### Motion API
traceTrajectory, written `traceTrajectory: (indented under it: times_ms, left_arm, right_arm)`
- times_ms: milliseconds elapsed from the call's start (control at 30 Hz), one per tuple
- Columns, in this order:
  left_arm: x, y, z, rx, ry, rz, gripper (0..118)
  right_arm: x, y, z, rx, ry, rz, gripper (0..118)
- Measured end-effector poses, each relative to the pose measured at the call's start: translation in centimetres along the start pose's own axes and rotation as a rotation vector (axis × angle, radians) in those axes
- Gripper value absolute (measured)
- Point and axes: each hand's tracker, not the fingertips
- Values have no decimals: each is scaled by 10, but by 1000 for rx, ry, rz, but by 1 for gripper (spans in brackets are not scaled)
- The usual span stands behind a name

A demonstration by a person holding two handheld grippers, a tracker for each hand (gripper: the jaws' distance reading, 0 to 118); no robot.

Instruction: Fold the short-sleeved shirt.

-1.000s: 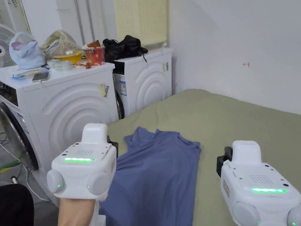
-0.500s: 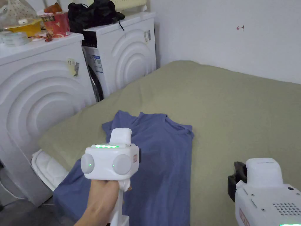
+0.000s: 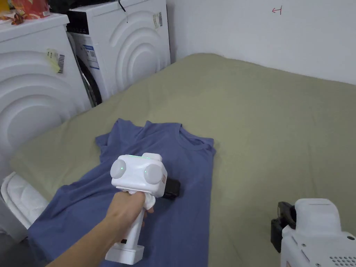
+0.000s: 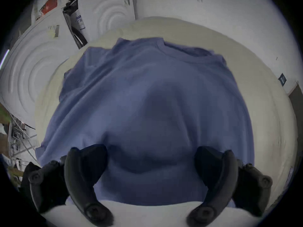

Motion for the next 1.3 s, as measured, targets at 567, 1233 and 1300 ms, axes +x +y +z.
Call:
traceTrajectory:
  times_ms: [567, 1233, 1300]
  left_arm:
    - [149, 2, 240, 360, -180, -185, 0]
    - [523, -113, 296, 210, -766, -624, 0]
    - [547, -117, 245, 133, -704, -645, 0]
  right_arm:
    - [156, 4, 177, 96, -296, -89, 0]
    - [305, -57, 313, 84, -686, -234, 0]
    - [314, -65, 307, 67, -691, -251, 0]
